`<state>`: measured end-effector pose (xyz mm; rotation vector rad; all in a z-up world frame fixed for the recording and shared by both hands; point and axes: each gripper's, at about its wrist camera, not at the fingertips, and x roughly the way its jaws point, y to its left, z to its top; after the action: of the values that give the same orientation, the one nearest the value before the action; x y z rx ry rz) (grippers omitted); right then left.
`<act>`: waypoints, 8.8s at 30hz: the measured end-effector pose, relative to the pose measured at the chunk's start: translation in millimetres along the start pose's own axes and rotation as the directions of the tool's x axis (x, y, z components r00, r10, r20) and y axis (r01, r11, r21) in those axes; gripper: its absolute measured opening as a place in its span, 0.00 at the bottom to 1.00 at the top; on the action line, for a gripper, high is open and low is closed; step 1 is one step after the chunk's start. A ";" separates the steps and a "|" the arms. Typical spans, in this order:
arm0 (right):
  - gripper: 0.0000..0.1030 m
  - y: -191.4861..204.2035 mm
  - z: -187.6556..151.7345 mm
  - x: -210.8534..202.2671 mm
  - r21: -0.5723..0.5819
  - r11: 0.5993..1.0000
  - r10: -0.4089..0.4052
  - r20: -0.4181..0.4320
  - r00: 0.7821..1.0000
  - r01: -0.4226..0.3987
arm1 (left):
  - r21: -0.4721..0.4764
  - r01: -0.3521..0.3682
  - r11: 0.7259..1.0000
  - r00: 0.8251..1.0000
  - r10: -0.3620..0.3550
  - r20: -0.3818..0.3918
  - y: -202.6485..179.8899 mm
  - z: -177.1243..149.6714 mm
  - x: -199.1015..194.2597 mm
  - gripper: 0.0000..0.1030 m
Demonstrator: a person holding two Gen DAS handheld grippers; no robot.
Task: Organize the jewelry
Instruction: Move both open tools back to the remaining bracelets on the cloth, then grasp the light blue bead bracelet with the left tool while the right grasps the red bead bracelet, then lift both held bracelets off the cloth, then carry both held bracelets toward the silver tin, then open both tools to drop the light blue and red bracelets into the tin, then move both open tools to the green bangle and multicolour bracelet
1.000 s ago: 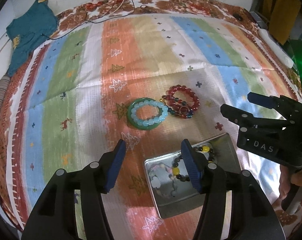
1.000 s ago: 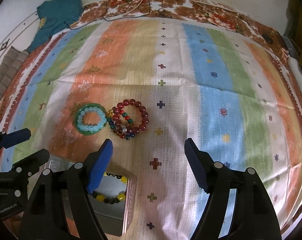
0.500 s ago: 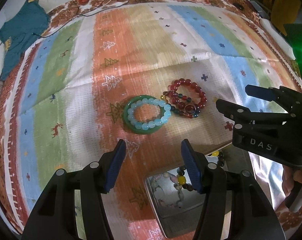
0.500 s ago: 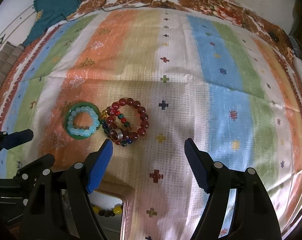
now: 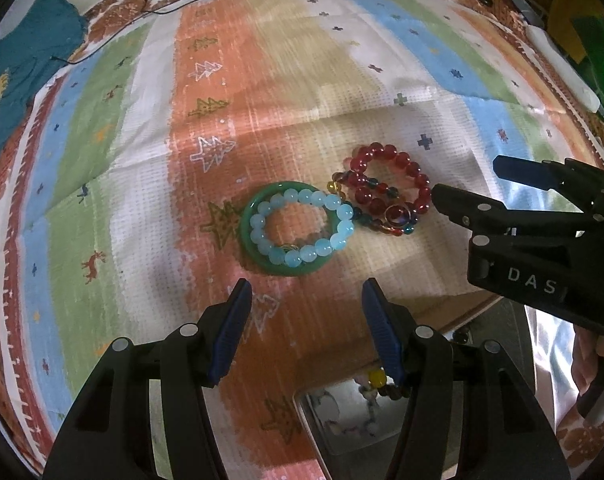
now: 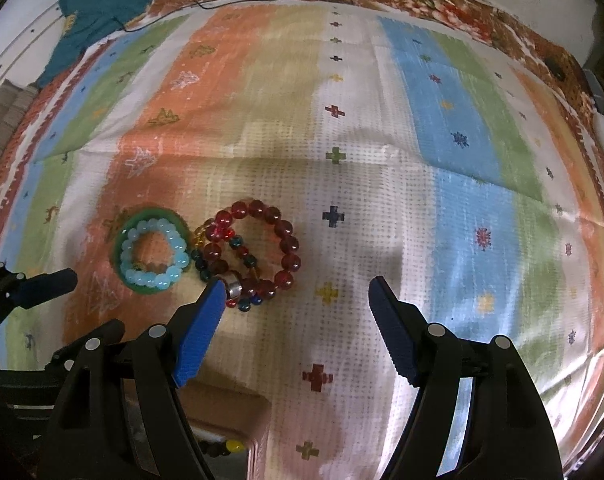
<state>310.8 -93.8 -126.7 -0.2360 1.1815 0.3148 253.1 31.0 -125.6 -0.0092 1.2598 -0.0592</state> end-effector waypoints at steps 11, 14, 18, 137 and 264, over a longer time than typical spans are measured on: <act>0.71 -2.8 8.6 16.9 0.006 1.000 -0.009 -0.024 1.000 0.009 | 0.056 0.014 0.998 1.000 -0.014 0.000 -7.7 12.7 10.7 0.56; 0.71 -0.8 9.6 22.7 -0.005 1.000 -0.012 -0.040 0.999 0.012 | 0.069 0.016 0.998 1.000 -0.016 -0.007 -7.5 14.5 15.1 0.56; 0.66 -0.9 10.0 29.5 -0.010 1.000 -0.014 -0.053 0.998 0.013 | 0.080 0.012 0.997 1.000 -0.012 -0.007 -4.9 15.4 21.4 0.53; 0.14 20.9 -24.1 -86.4 -0.112 0.993 0.052 0.233 0.971 -0.026 | -0.072 0.039 0.997 0.959 -0.018 0.282 1.8 -0.8 -109.1 0.10; 0.76 9.4 6.4 6.6 -0.038 0.999 -0.027 -0.014 1.000 0.026 | -0.119 -0.127 0.985 0.989 0.134 0.055 48.2 23.8 2.7 0.53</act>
<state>315.2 -82.1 -130.7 -0.2871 1.1864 0.3127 278.5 78.4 -122.7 -0.0285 1.1972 0.1265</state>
